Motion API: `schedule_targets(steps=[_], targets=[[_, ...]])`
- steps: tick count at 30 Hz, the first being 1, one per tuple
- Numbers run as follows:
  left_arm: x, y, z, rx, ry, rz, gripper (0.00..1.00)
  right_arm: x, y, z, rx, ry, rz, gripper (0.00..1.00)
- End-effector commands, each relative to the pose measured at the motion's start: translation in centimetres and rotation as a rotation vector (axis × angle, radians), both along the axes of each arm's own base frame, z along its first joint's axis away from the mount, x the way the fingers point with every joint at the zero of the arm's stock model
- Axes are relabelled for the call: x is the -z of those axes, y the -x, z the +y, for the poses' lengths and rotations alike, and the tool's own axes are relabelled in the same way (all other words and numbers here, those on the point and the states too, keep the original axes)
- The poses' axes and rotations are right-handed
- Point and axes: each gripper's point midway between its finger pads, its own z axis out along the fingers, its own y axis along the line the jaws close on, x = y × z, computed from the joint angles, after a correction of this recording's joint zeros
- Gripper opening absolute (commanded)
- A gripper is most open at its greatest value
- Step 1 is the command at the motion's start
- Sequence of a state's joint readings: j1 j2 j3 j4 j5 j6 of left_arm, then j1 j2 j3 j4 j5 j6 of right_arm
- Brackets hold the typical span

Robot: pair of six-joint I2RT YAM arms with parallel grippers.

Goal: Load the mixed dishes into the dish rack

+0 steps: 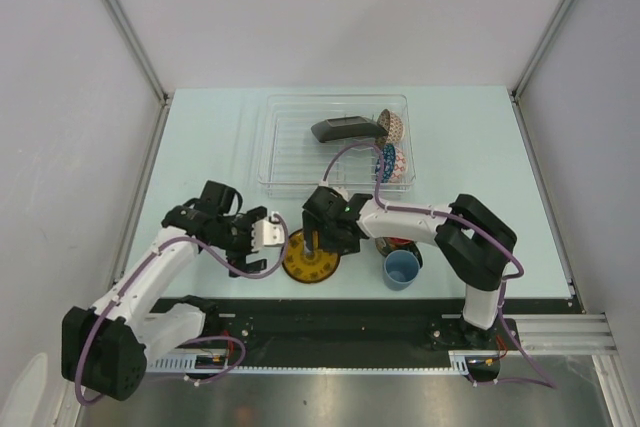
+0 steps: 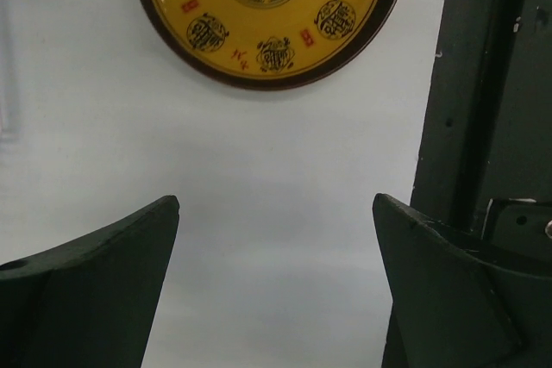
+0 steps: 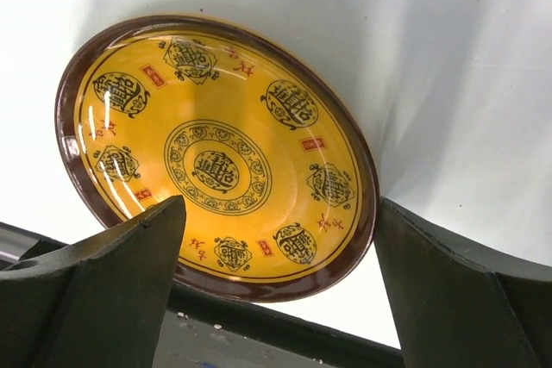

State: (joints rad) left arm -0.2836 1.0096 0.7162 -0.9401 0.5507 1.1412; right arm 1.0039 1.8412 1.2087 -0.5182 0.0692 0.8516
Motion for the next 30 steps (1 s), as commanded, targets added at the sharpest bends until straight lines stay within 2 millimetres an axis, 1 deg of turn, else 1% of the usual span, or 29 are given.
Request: schedule_targets(steps=[1, 3, 4, 6, 7, 12, 16, 20, 22, 23, 27, 30], targets=[[1.0, -1.3, -2.3, 0.035, 0.033, -0.055, 1.0, -0.8, -1.0, 1.2, 0.002, -0.055, 0.005, 0.91], [1.8, -1.4, -2.5, 0.037, 0.025, -0.047, 1.0, -0.7, -1.2, 1.3, 0.007, -0.066, 0.017, 0.89], [2.1, -1.8, -2.8, 0.038, 0.027, -0.047, 1.0, -0.6, -1.3, 1.3, 0.007, -0.07, 0.017, 0.89], [2.4, -2.0, -3.0, 0.023, 0.028, -0.037, 1.0, -0.4, -1.6, 1.3, 0.016, -0.07, 0.019, 0.88], [2.7, -2.0, -3.1, 0.027, 0.025, -0.027, 1.0, -0.4, -1.3, 1.5, 0.006, -0.083, 0.038, 0.88], [3.5, -2.6, -3.3, -0.02, 0.0, 0.007, 1.0, 0.1, -1.4, 1.5, 0.016, -0.084, 0.052, 0.87], [4.4, -2.5, -3.4, -0.01, -0.032, 0.015, 1.0, 0.4, -1.3, 1.9, 0.018, -0.095, 0.064, 0.86], [5.7, -1.6, -3.7, 0.008, -0.041, 0.052, 0.99, 0.4, -1.1, 1.8, 0.015, -0.087, 0.066, 0.86], [6.0, -1.6, -4.1, 0.008, -0.038, 0.045, 1.0, 0.4, -0.9, 1.9, 0.009, -0.085, 0.064, 0.86], [6.4, -1.2, -4.3, 0.02, -0.041, 0.048, 1.0, 0.4, -0.8, 1.9, 0.006, -0.086, 0.062, 0.86], [7.0, -0.9, -4.9, 0.034, -0.042, 0.046, 1.0, 0.5, -0.7, 2.2, -0.005, -0.094, 0.067, 0.85], [6.9, -1.1, -5.5, 0.033, -0.033, 0.038, 1.0, 0.4, -0.6, 2.5, -0.013, -0.105, 0.072, 0.85]])
